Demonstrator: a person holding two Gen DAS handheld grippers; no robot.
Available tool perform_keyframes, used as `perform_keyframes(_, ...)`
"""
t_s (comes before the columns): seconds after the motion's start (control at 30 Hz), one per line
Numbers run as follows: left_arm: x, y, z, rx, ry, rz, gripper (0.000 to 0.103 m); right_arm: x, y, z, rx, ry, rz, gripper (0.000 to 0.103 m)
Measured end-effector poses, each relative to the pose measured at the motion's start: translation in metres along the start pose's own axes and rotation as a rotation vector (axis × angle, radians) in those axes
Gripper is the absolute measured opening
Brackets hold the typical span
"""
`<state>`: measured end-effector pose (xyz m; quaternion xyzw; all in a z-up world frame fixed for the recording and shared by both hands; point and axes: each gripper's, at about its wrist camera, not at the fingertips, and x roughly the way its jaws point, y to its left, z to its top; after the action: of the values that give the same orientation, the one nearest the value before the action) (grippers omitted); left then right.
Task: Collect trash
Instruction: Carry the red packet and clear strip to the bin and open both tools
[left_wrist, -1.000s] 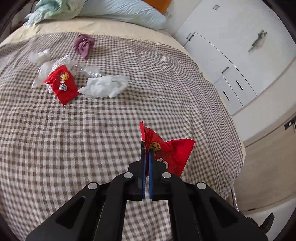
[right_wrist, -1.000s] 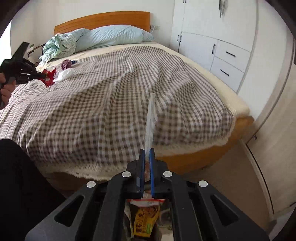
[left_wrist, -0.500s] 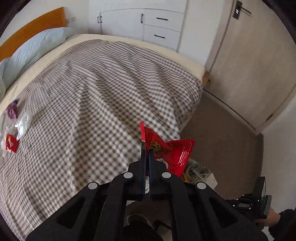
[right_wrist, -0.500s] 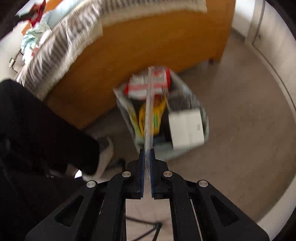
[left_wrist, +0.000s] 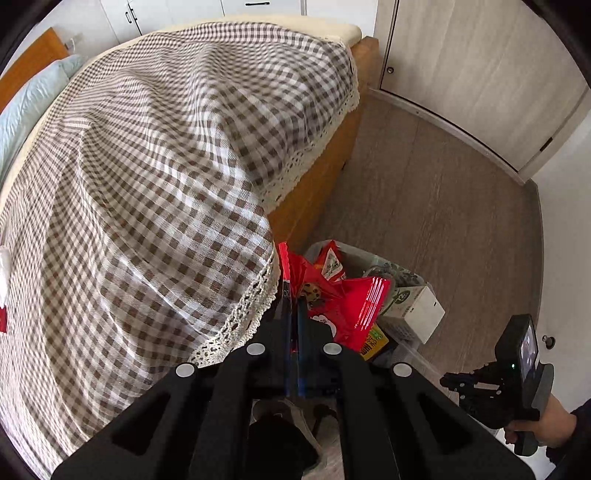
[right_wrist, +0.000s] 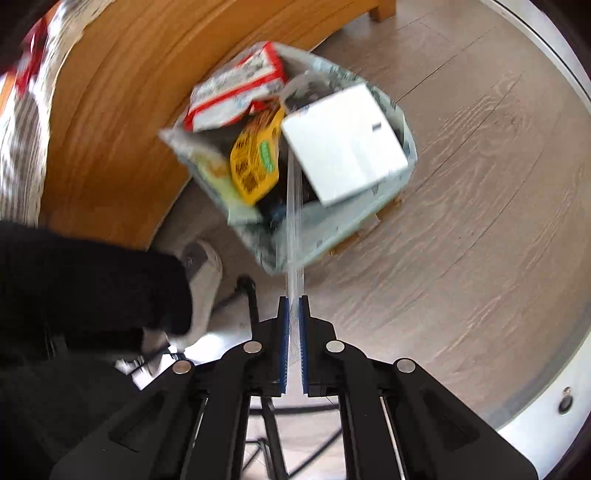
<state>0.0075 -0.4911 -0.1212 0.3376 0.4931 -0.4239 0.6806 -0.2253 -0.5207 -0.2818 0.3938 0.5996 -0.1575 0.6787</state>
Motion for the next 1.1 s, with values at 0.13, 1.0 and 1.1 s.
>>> perform_keyframes(0.13, 0.016, 0.0, -0.002, 0.0, 0.031, 0.003, 0.0, -0.014, -0.002, 0.018, 0.052, -0.098, 0.023, 0.005)
perform_keyframes(1.0, 0.173, -0.042, 0.016, -0.03, 0.257, -0.035, 0.001, 0.055, 0.029, 0.123, -0.019, -0.154, -0.064, 0.006)
perform_keyframes(1.1, 0.183, -0.041, 0.022, -0.038, 0.232, -0.032, 0.001, 0.036, 0.034, 0.125, -0.058, -0.23, -0.065, 0.028)
